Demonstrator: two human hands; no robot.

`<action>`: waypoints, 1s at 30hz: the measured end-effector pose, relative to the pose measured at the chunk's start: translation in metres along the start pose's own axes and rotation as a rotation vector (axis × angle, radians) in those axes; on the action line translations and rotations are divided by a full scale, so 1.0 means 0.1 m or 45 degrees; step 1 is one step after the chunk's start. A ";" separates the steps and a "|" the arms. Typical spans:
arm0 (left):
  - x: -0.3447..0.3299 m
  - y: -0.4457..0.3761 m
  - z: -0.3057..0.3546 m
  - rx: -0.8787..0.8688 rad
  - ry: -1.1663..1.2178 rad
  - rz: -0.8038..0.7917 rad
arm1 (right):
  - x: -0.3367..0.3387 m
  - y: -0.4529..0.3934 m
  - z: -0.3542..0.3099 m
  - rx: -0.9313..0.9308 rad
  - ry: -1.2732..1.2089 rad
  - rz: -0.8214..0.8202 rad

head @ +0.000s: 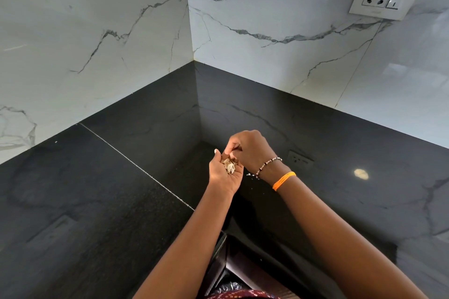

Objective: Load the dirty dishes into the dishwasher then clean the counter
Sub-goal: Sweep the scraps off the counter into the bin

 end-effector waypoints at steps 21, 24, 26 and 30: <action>-0.09 0.01 0.23 -0.004 0.086 -0.250 | -0.94 0.62 0.65 0.109 0.379 -0.234; -0.08 0.00 0.29 -0.024 0.116 -0.250 | -1.17 0.86 0.41 0.434 0.609 -0.353; -0.06 -0.01 0.28 -0.016 0.124 -0.238 | -1.22 0.87 0.42 0.502 0.609 -0.429; -0.08 0.01 0.23 -0.012 0.090 -0.247 | -1.08 0.61 0.59 0.422 0.691 -0.389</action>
Point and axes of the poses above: each hand's wrist, its own y-axis away from the middle knuckle, its own x-axis out of the back of the hand, z = x × y, the point moved 7 cm from there along -y, towards the middle knuckle, and after that the axes turned 6 degrees about x, right-handed, at the moved point
